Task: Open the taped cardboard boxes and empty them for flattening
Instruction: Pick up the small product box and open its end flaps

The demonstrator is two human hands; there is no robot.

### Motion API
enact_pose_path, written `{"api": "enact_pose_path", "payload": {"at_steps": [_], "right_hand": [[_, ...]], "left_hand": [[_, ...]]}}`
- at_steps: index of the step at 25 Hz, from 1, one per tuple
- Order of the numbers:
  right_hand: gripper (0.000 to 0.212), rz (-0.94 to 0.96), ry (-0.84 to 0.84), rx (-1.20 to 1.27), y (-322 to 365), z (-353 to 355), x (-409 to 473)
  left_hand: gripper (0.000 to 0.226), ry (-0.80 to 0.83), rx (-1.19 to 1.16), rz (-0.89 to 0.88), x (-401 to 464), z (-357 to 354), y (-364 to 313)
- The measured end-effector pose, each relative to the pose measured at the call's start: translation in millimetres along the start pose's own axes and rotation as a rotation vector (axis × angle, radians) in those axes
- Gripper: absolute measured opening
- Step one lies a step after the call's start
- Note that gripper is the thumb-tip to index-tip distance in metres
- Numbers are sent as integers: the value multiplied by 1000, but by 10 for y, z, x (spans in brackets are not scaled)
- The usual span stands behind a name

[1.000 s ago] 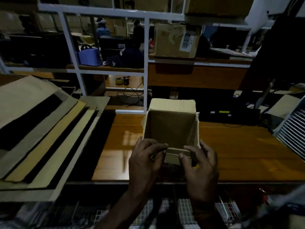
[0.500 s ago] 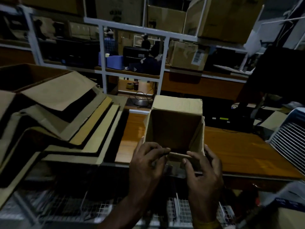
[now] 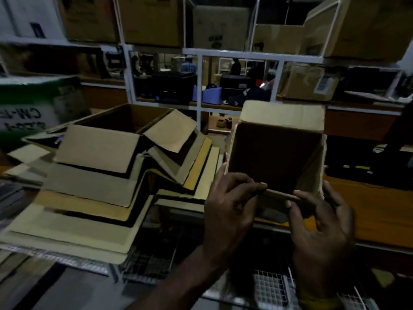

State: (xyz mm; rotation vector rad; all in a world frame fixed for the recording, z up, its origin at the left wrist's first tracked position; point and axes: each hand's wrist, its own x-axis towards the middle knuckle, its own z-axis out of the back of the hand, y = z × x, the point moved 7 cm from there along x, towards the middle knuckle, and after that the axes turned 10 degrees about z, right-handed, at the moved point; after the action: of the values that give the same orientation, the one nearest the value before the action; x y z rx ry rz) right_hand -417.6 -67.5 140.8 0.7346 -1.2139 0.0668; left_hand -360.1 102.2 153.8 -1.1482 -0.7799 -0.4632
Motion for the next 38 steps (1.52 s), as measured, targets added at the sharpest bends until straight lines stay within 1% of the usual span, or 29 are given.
{"api": "enact_pose_path", "payload": {"at_steps": [5,8,11,16,19,23,28,32,38], "right_hand": [[23,136,-109,91,594,-447,404],[23,211,-158,126,1080,-886,647],[22,288,-184,159,1585,-1435,924],[21,344,-250,262,2379,-2436,1302],[20,322,-194,324,2663,-3028,1371],[18,270,-132,300,2772,-3573,1269],[16,190,-10,270,2690,-4080,1136],[16,112,99,176,2459,-4473,991],[16,-32,285,84,1989,-4987,688]], "left_hand": [[21,-104,29,-154,659,688,-94],[22,-136,17,-229,1100,1202,29],[24,-174,62,-287,1579,1779,190],[22,-262,158,-297,2357,2773,572],[22,-263,207,-268,2669,3204,915],[24,-219,225,-194,2814,3506,1362],[22,-165,282,-108,2917,3554,1898],[18,-116,290,-12,2947,3411,2389],[17,15,336,167,2849,3042,3153]]}}
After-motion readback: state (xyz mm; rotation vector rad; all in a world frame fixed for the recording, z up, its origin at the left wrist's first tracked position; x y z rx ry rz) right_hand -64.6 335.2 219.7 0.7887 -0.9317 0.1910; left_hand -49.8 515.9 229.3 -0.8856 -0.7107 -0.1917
